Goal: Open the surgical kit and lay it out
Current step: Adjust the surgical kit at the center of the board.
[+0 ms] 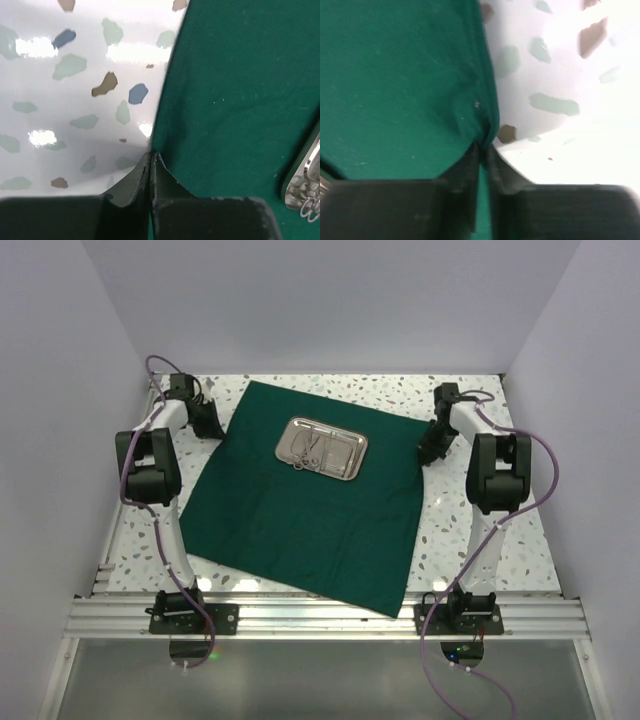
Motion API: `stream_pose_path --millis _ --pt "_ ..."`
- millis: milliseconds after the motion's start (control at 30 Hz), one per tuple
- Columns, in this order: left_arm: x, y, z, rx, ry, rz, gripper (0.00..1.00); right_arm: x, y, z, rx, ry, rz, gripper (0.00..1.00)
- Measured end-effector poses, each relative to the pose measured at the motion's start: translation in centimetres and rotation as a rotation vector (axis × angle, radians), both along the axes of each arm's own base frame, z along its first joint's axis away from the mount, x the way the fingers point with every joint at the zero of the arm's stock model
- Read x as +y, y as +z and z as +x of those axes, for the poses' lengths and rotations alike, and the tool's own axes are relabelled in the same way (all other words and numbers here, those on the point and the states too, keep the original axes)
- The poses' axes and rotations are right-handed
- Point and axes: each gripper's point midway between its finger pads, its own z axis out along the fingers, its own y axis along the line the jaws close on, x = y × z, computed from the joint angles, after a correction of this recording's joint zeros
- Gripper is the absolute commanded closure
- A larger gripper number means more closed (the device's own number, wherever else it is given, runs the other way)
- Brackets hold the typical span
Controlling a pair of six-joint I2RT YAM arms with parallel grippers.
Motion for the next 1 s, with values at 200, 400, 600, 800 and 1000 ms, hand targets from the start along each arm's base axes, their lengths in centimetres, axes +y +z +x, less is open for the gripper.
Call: stream_pose_path --millis 200,400,600,800,1000 --pt "-0.6 0.0 -2.6 0.018 -0.004 -0.028 1.00 0.9 0.0 1.9 0.024 -0.003 0.051 1.00" --pt "-0.6 -0.1 -7.7 0.103 0.036 -0.013 1.00 1.9 0.1 5.2 0.020 -0.003 0.093 1.00" --pt "0.4 0.1 -11.4 0.181 0.099 0.053 1.00 3.6 0.5 11.5 -0.119 0.003 0.154 1.00" --pt "1.5 0.8 -11.9 0.201 0.147 0.105 0.89 4.5 0.8 15.1 -0.262 0.014 0.180 1.00" --pt "2.4 3.8 -7.3 0.098 0.163 0.121 0.94 3.3 0.6 11.8 -0.262 -0.007 0.133 1.00"
